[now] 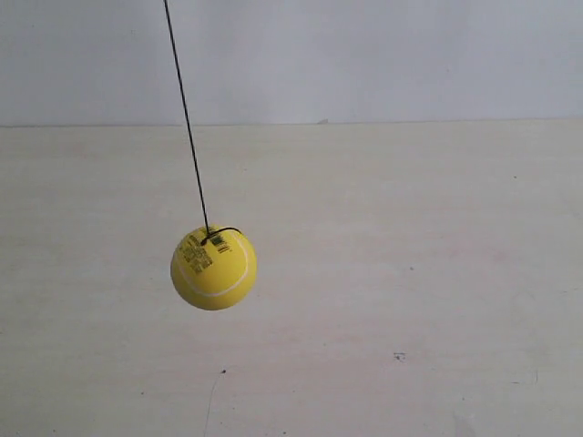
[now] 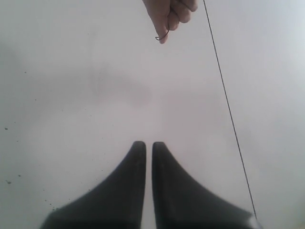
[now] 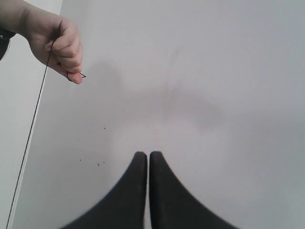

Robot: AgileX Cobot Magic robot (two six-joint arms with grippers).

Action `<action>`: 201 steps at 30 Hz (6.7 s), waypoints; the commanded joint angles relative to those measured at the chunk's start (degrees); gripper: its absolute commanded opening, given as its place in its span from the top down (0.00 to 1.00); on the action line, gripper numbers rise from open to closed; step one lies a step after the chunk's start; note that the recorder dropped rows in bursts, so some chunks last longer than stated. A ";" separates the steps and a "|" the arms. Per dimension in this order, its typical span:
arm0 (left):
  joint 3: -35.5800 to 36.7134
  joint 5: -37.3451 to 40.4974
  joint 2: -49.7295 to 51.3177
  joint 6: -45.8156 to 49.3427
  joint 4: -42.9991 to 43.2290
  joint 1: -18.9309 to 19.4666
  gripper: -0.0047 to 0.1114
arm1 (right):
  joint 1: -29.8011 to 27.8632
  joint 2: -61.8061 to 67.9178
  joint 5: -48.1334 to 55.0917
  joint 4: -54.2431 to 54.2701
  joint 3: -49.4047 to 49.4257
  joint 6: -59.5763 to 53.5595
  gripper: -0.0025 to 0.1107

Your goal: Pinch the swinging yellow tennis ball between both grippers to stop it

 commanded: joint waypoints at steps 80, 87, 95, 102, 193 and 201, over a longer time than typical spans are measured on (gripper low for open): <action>20.50 25.33 -0.33 0.38 -41.84 25.51 0.92 | -0.01 -0.10 -0.53 0.06 -0.34 0.08 0.98; 20.50 25.01 -0.33 0.55 -41.41 25.51 0.92 | -0.01 -0.10 -0.53 0.06 -0.34 0.08 0.98; 20.50 25.12 -0.33 25.95 -41.39 25.51 0.92 | -0.01 -0.20 -0.17 0.56 -0.34 0.08 0.98; 20.50 25.12 -0.33 41.33 -41.39 25.51 0.92 | -0.01 -0.20 -0.29 0.56 -0.34 0.08 0.98; 20.50 25.12 -0.33 41.43 -41.39 25.51 0.92 | -22.36 -9.58 0.47 67.80 33.13 0.08 0.98; 20.50 25.12 -0.33 41.43 -41.39 25.51 0.92 | -22.36 -9.58 4.97 67.80 35.22 0.08 0.98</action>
